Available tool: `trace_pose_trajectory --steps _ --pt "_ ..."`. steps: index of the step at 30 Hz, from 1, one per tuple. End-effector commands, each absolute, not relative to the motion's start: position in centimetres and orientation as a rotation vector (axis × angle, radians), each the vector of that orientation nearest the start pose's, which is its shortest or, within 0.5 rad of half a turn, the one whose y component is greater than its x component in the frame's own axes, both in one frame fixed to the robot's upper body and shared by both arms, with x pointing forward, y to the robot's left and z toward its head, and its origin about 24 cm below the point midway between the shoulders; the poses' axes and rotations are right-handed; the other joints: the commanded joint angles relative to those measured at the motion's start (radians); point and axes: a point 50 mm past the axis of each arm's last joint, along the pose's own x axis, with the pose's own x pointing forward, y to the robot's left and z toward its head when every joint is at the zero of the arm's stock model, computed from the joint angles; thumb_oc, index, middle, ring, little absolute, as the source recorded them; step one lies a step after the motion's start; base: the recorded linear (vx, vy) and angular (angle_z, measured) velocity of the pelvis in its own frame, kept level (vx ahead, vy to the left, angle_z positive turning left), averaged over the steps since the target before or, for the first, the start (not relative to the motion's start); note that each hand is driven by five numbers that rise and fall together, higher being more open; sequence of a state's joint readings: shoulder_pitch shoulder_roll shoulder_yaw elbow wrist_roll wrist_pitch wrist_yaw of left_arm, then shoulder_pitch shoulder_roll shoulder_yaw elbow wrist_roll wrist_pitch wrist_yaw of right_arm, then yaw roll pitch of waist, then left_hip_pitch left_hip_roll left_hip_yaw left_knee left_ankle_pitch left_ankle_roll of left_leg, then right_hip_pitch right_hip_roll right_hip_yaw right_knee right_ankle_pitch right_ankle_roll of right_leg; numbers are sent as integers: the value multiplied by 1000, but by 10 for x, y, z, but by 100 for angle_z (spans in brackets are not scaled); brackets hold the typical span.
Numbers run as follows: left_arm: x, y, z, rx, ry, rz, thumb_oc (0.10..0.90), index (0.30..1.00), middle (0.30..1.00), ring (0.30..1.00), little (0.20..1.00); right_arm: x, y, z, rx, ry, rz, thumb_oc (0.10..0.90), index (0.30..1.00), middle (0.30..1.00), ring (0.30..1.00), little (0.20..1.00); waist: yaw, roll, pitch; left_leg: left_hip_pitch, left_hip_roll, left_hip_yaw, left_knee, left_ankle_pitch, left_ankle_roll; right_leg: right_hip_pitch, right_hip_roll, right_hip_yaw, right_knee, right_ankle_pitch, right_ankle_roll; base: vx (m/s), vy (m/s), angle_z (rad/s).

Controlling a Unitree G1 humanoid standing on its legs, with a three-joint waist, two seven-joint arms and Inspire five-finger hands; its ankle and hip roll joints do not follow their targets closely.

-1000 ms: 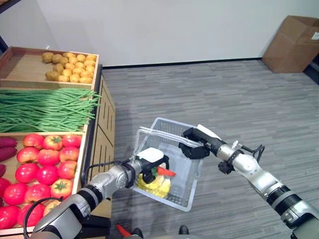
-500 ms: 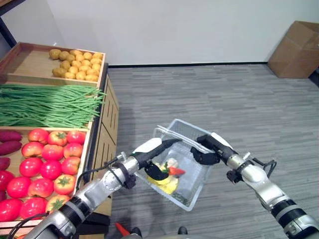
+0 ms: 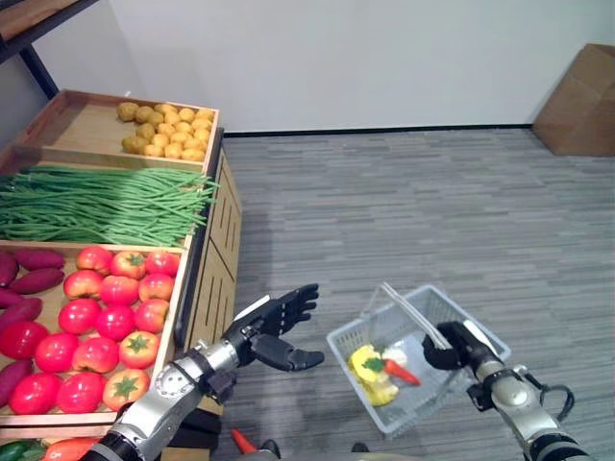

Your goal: Get the vegetables into the basket

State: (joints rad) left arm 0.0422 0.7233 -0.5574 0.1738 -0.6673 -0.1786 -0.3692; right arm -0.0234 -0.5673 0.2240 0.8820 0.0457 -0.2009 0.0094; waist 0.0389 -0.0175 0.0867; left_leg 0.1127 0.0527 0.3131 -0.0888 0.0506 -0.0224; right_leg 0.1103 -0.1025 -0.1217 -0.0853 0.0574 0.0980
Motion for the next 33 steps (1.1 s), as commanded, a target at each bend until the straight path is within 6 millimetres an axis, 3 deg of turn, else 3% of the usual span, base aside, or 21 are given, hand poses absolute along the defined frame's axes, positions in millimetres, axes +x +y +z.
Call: trace_pose_trajectory --steps 1,4,6,7,10,11,21,33 --pt "210 191 -10 95 288 -670 900 1000 1000 1000 1000 223 -316 -33 -510 400 -170 400 300 300 300 300 20 -21 -81 26 85 -29 2 2 -79 -80 -95 -7 36 79 89 -19 17 4" --pt "199 211 -44 222 420 -562 900 1000 1000 1000 1000 200 -327 -55 -430 501 -291 400 300 300 300 300 20 -19 -79 21 82 -33 2 2 -78 -85 -98 -10 37 80 90 -5 6 1" --pt "179 229 -84 199 593 -356 900 1000 1000 1000 1000 170 -328 -80 -307 625 -394 400 300 300 300 300 15 -16 -74 18 79 -33 2 3 -79 -85 -99 -12 31 83 88 -41 15 3" --pt "179 229 -84 199 592 -356 900 1000 1000 1000 1000 170 -328 -80 -308 623 -394 400 300 300 300 300 14 -17 -76 14 79 -33 2 6 -78 -88 -99 -12 31 85 88 -44 10 4" --pt "148 241 -120 199 790 -174 900 1000 1000 1000 1000 132 -322 -109 -252 816 -402 400 300 300 300 300 11 -17 -75 6 81 -30 2 11 -81 -98 -99 -13 28 90 84 -30 1 7" --pt "149 241 -120 199 789 -174 900 1000 1000 1000 1000 132 -322 -109 -253 815 -402 400 300 300 300 300 11 -16 -74 5 81 -30 2 11 -81 -98 -99 -13 28 90 84 -30 3 6" --pt "90 239 -157 338 1106 -110 900 1000 1000 1000 1000 69 -286 -148 -162 1102 -327 400 300 300 300 300 -1 -15 -66 0 94 -22 2 16 -93 -99 -88 -12 17 93 74 -9 -5 -2" --pt "80 230 -163 311 1158 -50 900 1000 1000 1000 1000 35 -265 -161 -176 1259 -248 400 300 300 300 300 -4 -11 -58 -8 103 -24 2 22 -97 -97 -88 -23 13 93 70 0 0 0"
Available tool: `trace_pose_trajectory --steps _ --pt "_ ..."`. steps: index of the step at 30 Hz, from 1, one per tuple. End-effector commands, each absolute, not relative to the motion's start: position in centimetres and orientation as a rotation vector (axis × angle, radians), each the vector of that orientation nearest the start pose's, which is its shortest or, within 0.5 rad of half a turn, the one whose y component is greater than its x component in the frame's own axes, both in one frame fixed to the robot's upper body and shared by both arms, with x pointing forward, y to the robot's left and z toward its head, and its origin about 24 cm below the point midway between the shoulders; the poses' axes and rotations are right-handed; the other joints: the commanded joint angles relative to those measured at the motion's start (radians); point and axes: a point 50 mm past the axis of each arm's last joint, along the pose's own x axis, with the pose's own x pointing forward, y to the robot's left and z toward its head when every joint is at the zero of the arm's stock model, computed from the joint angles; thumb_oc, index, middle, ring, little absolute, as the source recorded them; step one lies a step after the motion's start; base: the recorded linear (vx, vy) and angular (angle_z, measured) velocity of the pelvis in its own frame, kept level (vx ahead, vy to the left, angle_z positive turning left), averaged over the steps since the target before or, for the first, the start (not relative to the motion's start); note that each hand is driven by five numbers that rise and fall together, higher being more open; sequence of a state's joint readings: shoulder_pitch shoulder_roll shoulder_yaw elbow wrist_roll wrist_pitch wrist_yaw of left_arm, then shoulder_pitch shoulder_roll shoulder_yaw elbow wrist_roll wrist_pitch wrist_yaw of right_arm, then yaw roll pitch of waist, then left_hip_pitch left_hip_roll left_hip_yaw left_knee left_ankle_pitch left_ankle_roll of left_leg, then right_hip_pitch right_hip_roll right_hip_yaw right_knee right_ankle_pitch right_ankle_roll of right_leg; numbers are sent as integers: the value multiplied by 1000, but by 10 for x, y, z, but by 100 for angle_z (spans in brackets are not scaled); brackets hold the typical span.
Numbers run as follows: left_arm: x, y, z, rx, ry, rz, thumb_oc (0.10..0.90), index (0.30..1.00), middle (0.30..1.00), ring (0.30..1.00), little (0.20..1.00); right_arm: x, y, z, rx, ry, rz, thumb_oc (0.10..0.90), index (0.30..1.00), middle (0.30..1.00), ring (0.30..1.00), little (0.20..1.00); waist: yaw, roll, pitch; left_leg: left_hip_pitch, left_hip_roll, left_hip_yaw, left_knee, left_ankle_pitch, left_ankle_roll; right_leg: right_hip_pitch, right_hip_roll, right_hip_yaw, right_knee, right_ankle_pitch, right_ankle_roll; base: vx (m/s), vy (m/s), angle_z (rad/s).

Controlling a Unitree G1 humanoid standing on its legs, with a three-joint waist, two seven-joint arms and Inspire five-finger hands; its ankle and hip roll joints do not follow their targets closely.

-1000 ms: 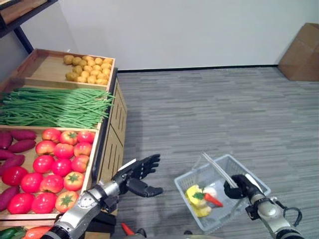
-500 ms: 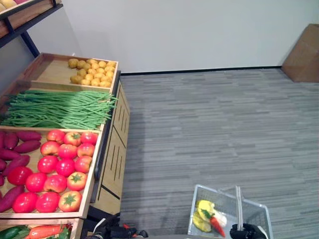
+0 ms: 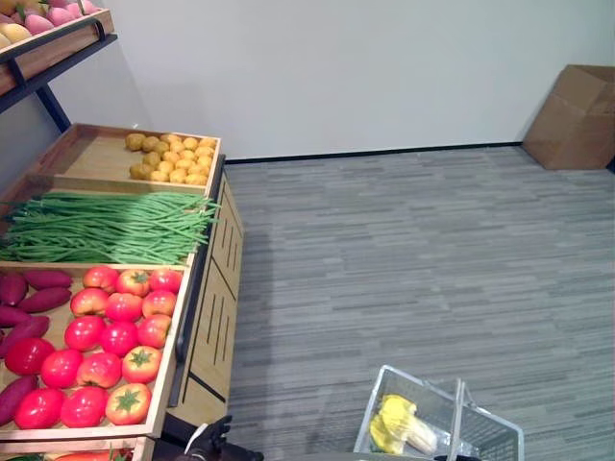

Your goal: Get the vegetables into the basket

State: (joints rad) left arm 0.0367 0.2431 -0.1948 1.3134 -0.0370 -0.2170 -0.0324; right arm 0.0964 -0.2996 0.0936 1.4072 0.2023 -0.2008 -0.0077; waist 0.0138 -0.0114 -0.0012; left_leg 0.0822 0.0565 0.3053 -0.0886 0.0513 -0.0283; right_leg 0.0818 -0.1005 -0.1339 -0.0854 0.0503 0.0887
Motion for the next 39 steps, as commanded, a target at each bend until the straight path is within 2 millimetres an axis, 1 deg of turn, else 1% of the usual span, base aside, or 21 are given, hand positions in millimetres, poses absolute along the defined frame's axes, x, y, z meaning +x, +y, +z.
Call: trace_pose_trajectory --steps 1,2,5,6,9,15,25,29,39 --pt "78 229 -164 300 1166 -45 900 1000 1000 1000 1000 32 -264 -161 -165 1273 -250 400 300 300 300 300 20 -16 30 21 99 -17 1 22 -92 -68 -90 -10 12 101 79 0 0 0" --pt "75 227 -165 285 1180 -39 900 1000 1000 1000 1000 26 -257 -164 -138 1294 -232 400 300 300 300 300 17 -16 29 21 101 -15 1 23 -93 -69 -89 -10 11 101 78 0 0 0" --pt "74 226 -166 271 1187 -36 900 1000 1000 1000 1000 21 -252 -166 -121 1316 -216 400 300 300 300 300 16 -16 27 20 102 -13 1 23 -94 -69 -88 -10 11 101 77 0 0 0" --pt "73 223 -166 270 1197 -56 900 1000 1000 1000 1000 17 -247 -167 -113 1341 -180 900 1000 1000 1000 1000 13 -15 27 20 103 -13 1 24 -95 -70 -86 -8 11 101 76 0 0 0" --pt "72 221 -167 269 1200 -68 900 1000 1000 1000 1000 15 -244 -168 -111 1354 -163 900 1000 1000 1000 1000 12 -15 27 19 105 -13 1 25 -96 -71 -85 -9 11 100 75 0 0 0" --pt "72 217 -168 246 1208 -67 900 1000 1000 1000 1000 17 -241 -169 -108 1352 -134 900 1000 1000 1000 1000 10 -11 30 29 107 -7 1 20 -95 -70 -81 -2 12 95 73 3 0 -1" --pt "73 215 -168 242 1207 -74 900 1000 1000 1000 1000 20 -243 -168 -103 1347 -132 900 1000 1000 1000 1000 10 -6 26 48 105 3 1 11 -93 -65 -82 9 14 86 72 7 2 -2" --pt "74 215 -168 234 1207 -66 900 1000 1000 1000 1000 23 -243 -168 -107 1340 -126 900 1000 1000 1000 1000 10 -7 28 47 103 1 1 10 -92 -66 -83 9 15 85 72 4 2 -1" --pt "75 214 -168 241 1206 -80 900 1000 1000 1000 1000 23 -240 -169 -106 1347 -104 900 1000 1000 1000 1000 14 -9 29 43 100 -8 1 6 -91 -64 -86 5 19 83 73 0 1 1"
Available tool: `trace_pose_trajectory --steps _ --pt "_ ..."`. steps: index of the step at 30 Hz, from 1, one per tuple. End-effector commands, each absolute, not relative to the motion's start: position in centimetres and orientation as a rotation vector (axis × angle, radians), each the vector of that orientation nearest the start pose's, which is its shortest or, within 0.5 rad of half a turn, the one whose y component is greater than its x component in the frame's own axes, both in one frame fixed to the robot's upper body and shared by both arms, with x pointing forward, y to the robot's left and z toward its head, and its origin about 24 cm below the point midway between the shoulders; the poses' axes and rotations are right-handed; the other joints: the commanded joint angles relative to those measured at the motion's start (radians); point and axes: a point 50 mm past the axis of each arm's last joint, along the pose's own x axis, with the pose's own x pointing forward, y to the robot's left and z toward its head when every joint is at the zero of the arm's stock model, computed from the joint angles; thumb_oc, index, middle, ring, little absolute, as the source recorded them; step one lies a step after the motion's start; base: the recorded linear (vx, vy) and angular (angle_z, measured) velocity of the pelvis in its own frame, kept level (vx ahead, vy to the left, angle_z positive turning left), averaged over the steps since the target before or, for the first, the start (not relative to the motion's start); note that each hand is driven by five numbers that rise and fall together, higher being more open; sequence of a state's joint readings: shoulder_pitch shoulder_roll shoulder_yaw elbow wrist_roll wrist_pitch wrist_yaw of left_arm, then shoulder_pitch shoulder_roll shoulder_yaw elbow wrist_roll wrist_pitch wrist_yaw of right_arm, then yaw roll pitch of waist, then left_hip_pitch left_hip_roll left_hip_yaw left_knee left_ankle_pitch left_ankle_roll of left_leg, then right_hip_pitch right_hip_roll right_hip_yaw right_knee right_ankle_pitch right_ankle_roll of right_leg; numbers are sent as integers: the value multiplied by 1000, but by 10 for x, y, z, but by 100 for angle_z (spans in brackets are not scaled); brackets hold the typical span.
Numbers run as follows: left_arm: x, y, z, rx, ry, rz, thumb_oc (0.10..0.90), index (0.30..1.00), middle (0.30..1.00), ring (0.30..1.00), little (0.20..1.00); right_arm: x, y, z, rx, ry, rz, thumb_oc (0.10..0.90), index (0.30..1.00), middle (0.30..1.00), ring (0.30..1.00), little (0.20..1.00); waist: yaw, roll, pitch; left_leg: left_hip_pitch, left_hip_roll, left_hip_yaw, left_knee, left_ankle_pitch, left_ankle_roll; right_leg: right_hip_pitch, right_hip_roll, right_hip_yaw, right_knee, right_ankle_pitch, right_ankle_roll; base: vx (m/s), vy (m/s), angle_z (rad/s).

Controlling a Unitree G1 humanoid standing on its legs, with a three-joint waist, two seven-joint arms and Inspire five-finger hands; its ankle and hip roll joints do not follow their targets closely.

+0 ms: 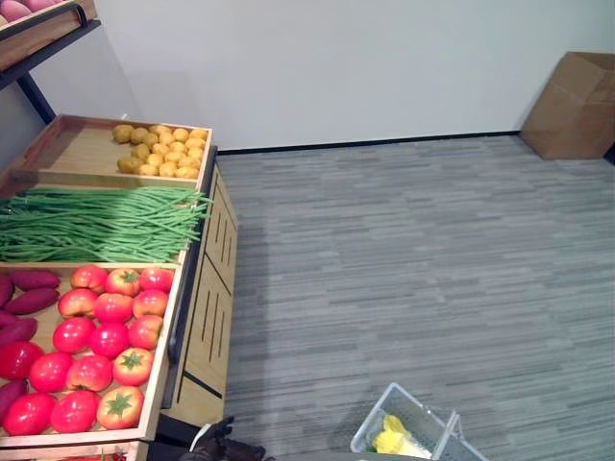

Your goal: Get the vegetables into the basket

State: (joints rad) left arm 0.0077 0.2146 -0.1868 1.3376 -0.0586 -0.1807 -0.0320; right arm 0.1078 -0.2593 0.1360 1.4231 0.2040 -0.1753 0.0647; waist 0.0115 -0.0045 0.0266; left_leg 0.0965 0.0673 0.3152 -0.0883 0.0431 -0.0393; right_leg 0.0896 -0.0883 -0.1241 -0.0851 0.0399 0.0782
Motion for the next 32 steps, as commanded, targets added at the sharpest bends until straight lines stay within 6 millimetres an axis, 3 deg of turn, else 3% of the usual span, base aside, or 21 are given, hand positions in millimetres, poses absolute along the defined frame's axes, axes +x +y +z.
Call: trace_pose_trajectory --steps 1,32 --pt "75 214 -168 241 1206 -80 900 1000 1000 1000 1000 23 -240 -169 -106 1347 -104 900 1000 1000 1000 1000 16 -16 1 29 89 -18 1 14 -79 -71 -98 -5 19 94 83 0 0 0" --pt "76 210 -169 230 1221 -99 900 1000 1000 1000 1000 19 -229 -172 -86 1385 -25 900 1000 1000 1000 1000 23 -13 -1 28 85 -34 1 12 -76 -65 -101 -17 20 91 82 1 1 1"
